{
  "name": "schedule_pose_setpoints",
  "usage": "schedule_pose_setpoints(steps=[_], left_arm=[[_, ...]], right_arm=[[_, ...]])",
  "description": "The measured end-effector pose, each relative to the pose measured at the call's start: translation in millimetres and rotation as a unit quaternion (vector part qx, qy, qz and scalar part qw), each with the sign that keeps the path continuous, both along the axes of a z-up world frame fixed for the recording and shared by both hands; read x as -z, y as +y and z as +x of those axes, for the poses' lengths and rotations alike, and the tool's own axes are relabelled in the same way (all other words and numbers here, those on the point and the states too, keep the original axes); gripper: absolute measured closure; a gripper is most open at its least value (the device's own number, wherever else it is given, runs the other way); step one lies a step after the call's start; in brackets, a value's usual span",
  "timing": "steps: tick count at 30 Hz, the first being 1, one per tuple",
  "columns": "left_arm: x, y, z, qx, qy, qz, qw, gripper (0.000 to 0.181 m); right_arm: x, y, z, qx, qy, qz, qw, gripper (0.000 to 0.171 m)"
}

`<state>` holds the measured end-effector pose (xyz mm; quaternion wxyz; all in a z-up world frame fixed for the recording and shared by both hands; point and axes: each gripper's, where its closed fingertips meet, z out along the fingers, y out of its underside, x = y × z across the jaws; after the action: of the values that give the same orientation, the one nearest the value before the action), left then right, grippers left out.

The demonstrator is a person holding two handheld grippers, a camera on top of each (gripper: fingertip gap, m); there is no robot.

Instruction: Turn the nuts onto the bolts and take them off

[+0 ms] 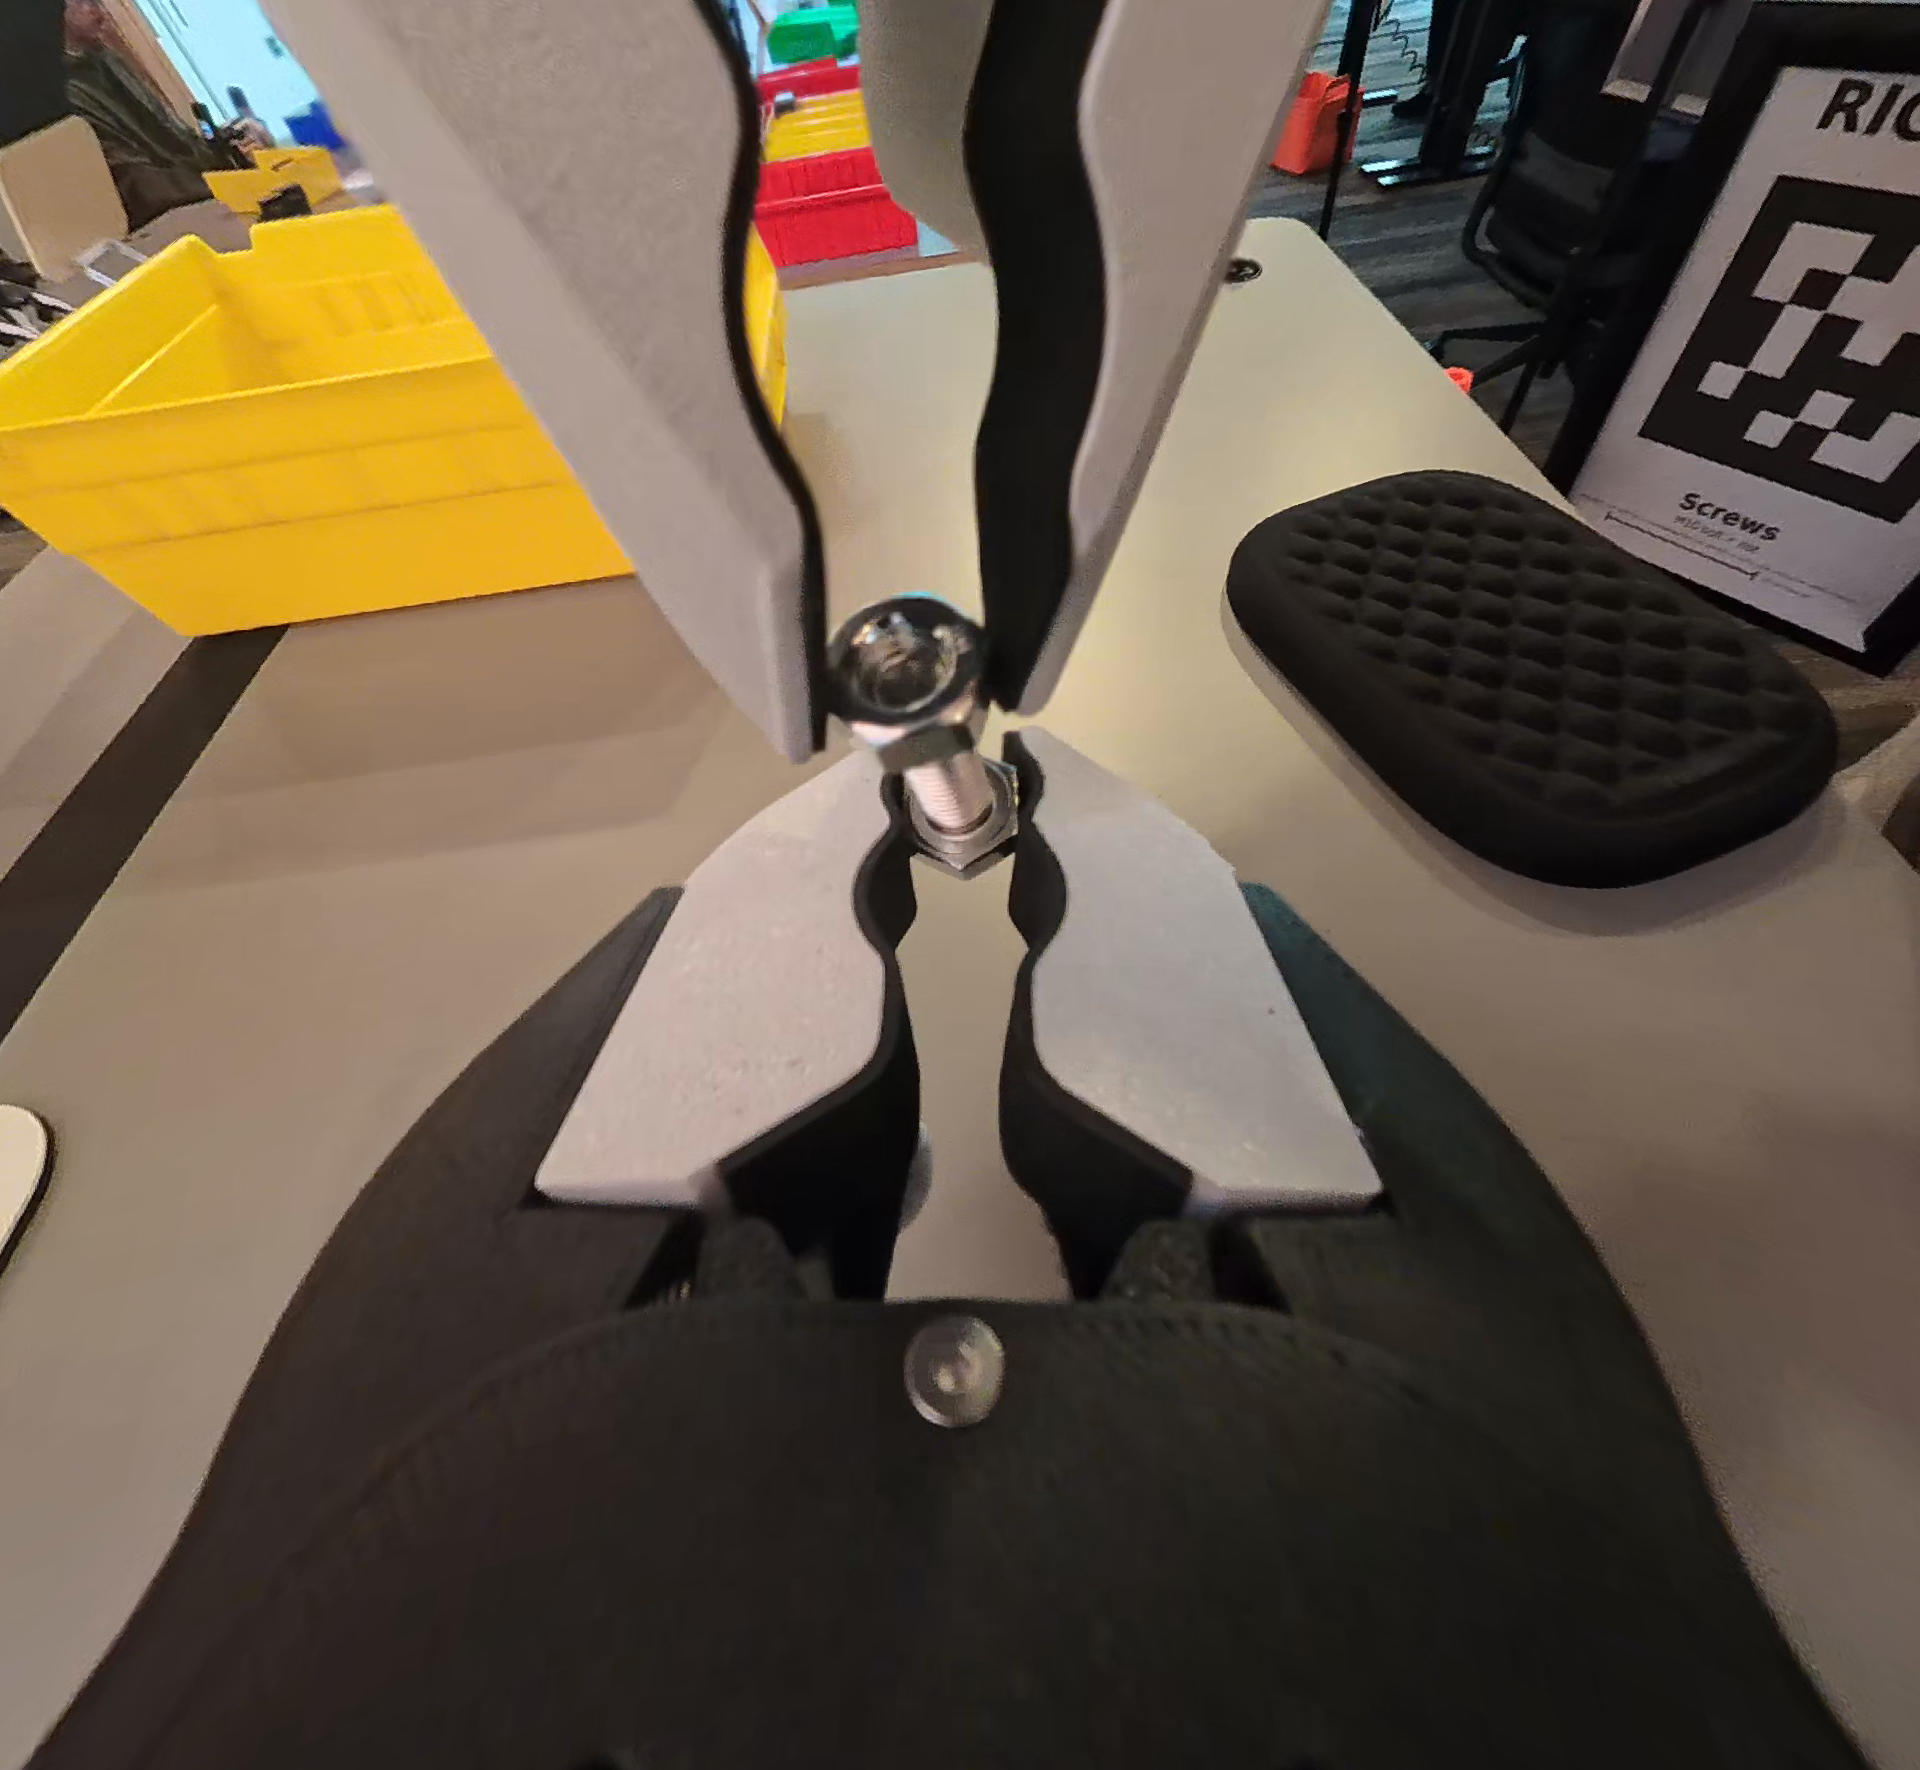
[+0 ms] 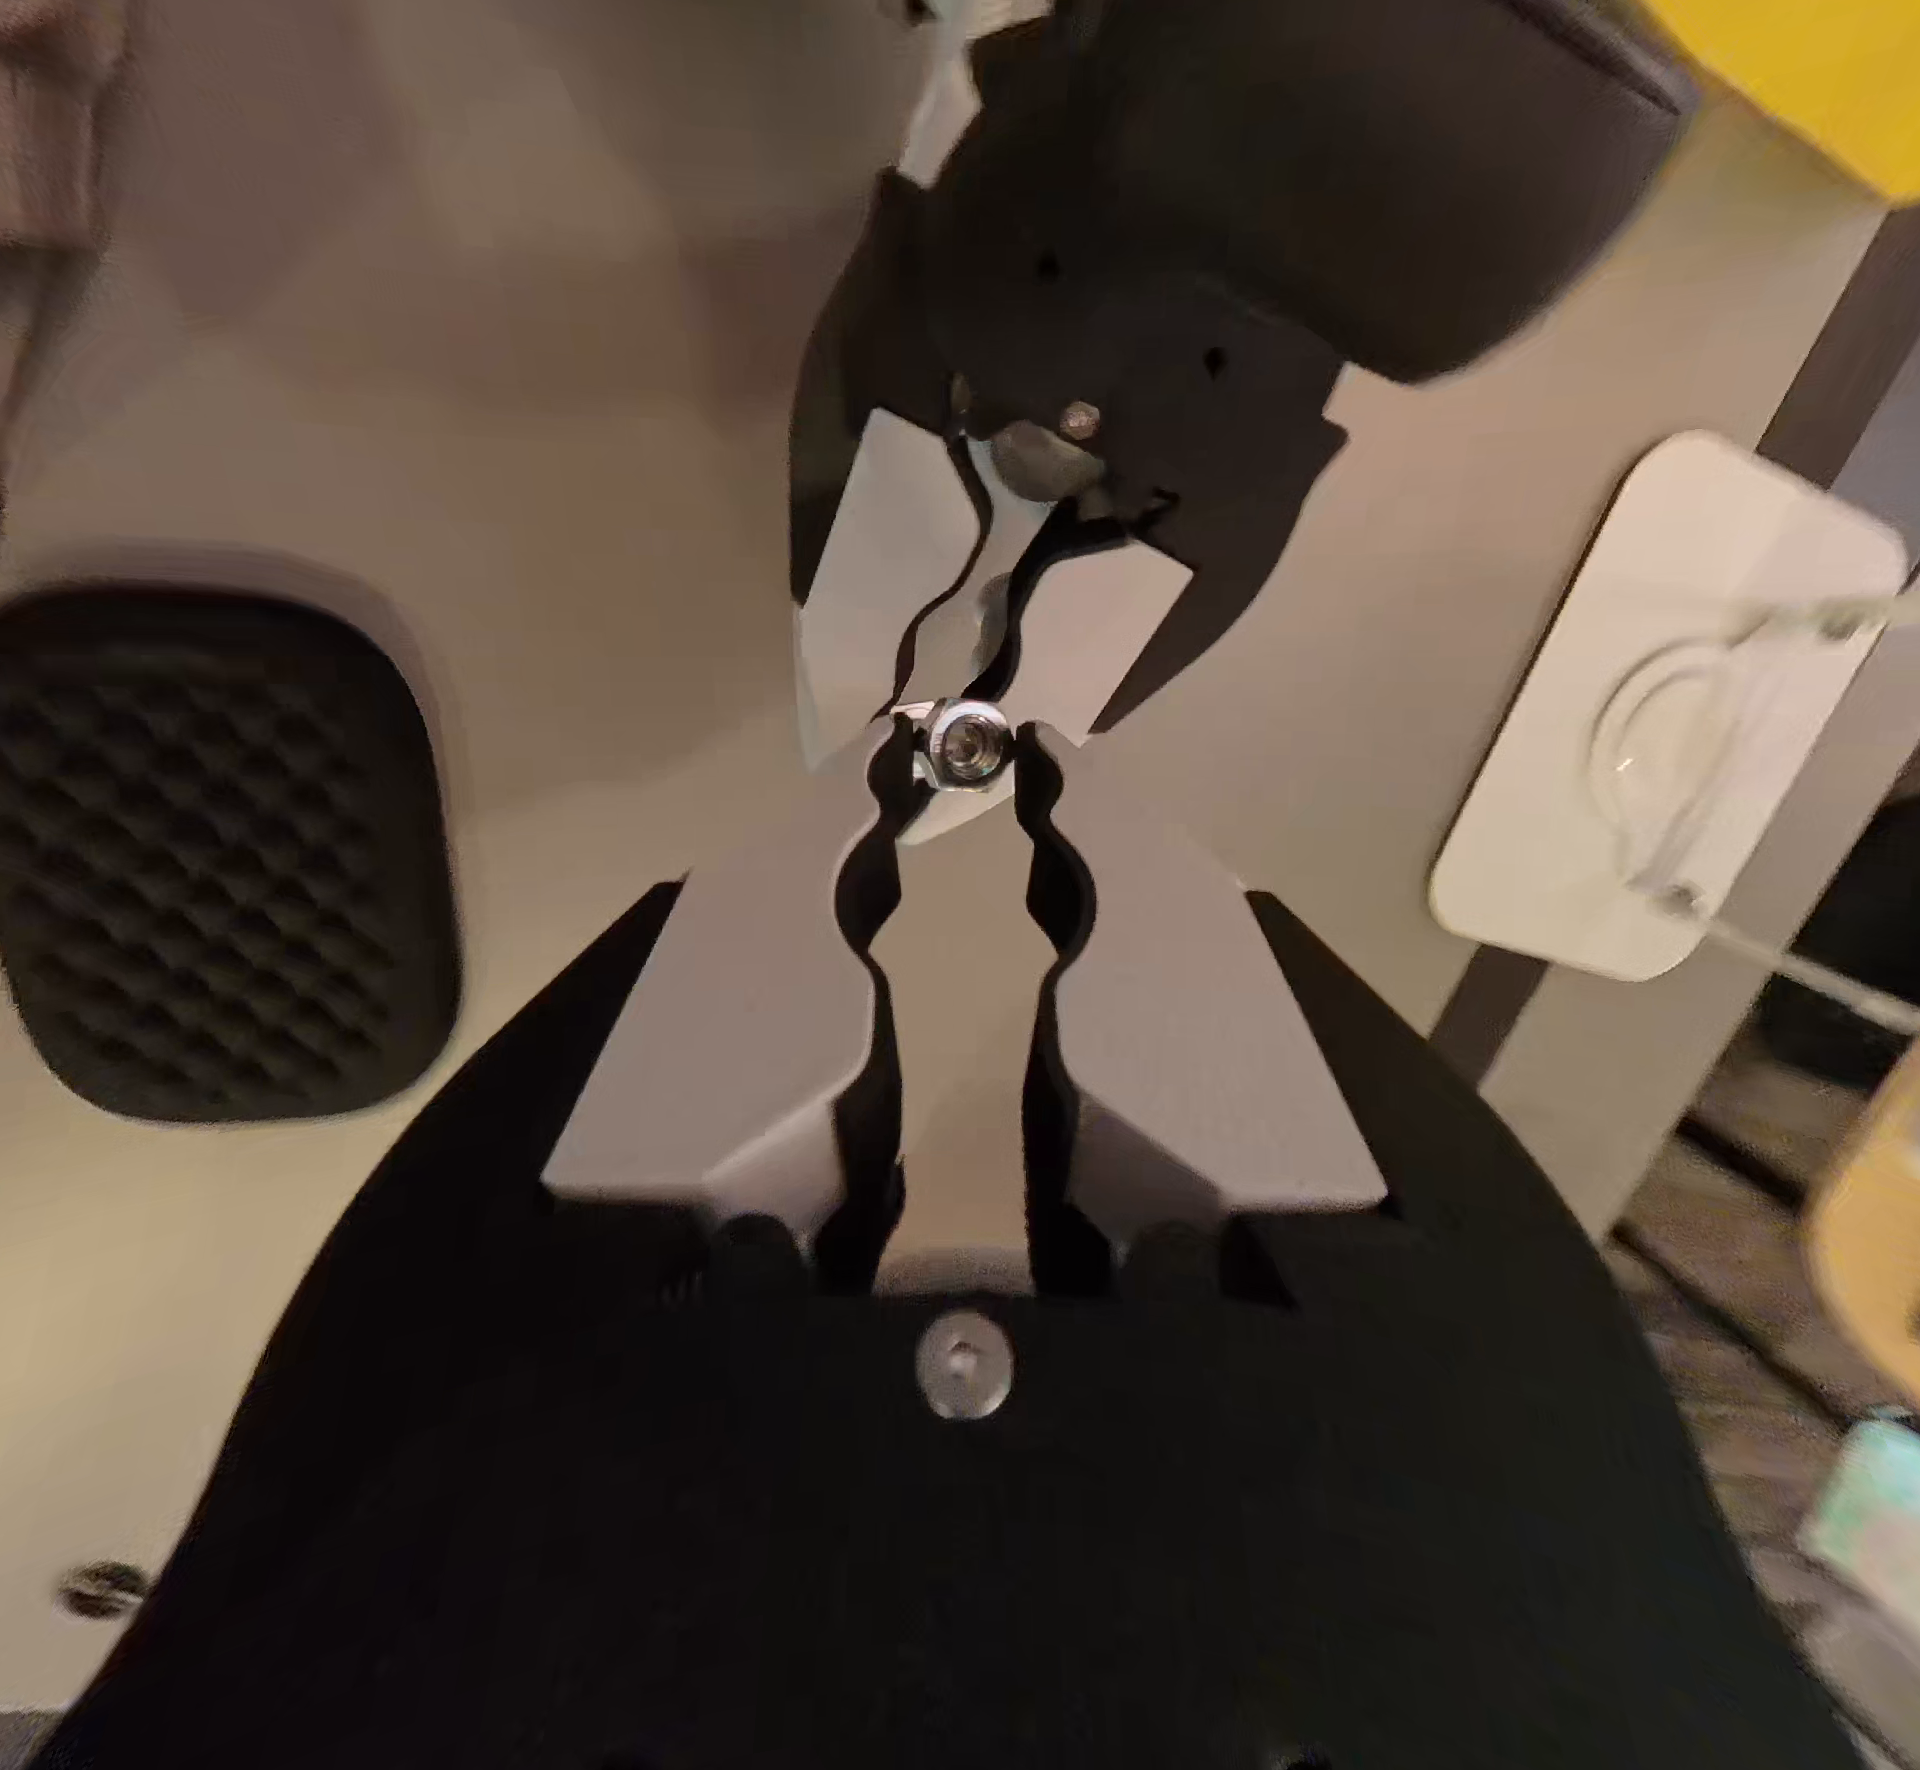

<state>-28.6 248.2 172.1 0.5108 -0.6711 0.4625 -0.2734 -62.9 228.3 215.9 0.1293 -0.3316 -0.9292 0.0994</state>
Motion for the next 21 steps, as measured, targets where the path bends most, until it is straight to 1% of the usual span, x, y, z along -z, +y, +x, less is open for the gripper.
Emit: schedule_pose_setpoints(steps=[4,8,11,16,21], left_arm=[[4,2,1,-0.006,0.013,0.003,1.000,0.167],[7,4,1,-0.015,0.026,0.005,1.000,0.167],[9,6,0,-0.023,0.030,0.005,0.999,0.167],[3,8,-2,-0.027,0.008,0.001,1.000,0.167],[3,10,-1,-0.032,0.001,-0.003,0.999,0.168]], right_arm=[[4,2,0,0.101,-0.016,-0.030,0.994,0.153],[6,5,3,0.166,-0.027,-0.037,0.985,0.153],[6,7,6,0.183,-0.018,-0.030,0.983,0.153],[1,11,8,0.198,0.007,-0.036,0.979,0.154],[0,15,13,0.214,0.009,-0.045,0.976,0.154]])
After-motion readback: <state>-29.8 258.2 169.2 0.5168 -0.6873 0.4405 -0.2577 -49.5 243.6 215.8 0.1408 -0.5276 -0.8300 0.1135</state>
